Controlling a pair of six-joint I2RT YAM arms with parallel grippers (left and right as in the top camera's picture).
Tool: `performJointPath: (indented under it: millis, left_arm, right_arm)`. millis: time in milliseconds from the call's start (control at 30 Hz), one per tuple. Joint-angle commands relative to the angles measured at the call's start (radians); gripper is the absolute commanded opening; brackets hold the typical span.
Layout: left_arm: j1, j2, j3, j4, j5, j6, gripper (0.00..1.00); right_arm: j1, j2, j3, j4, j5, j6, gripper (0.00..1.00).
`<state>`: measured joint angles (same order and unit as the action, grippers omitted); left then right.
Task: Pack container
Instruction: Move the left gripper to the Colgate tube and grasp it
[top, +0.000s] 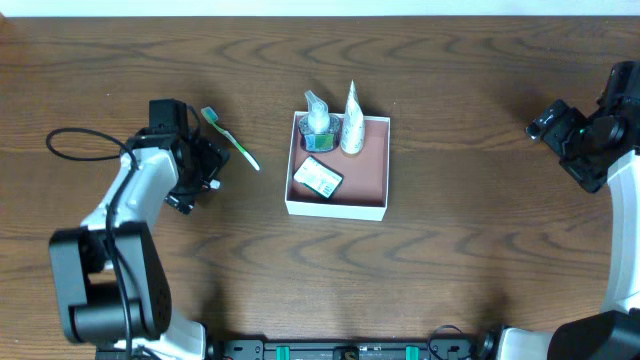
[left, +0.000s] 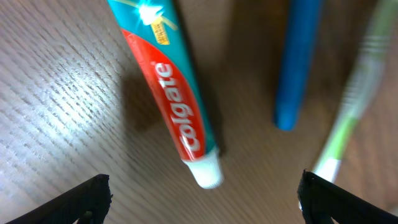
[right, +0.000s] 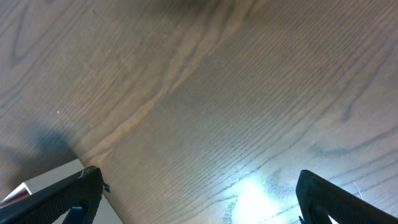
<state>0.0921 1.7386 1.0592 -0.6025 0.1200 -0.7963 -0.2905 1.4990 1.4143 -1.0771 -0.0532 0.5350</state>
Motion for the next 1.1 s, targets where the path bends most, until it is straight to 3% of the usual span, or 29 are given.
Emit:
performJointPath:
  millis: [0, 500, 967, 1067]
  left_arm:
    - [0.023, 0.062, 0.064, -0.037, 0.036, 0.044, 0.97]
    - [0.084, 0.158, 0.095, -0.085, 0.036, 0.131, 0.95]
    - [0.084, 0.158, 0.095, -0.122, 0.023, 0.241, 0.62]
    - [0.084, 0.158, 0.095, -0.123, 0.023, 0.251, 0.48]
  right_arm:
    - [-0.004, 0.006, 0.009, 0.000, -0.004, 0.014, 0.99]
    - [-0.004, 0.006, 0.009, 0.000, -0.004, 0.014, 0.99]
    - [-0.004, 0.006, 0.009, 0.000, -0.004, 0.014, 0.99]
    - [-0.004, 0.006, 0.009, 0.000, -0.004, 0.014, 0.99]
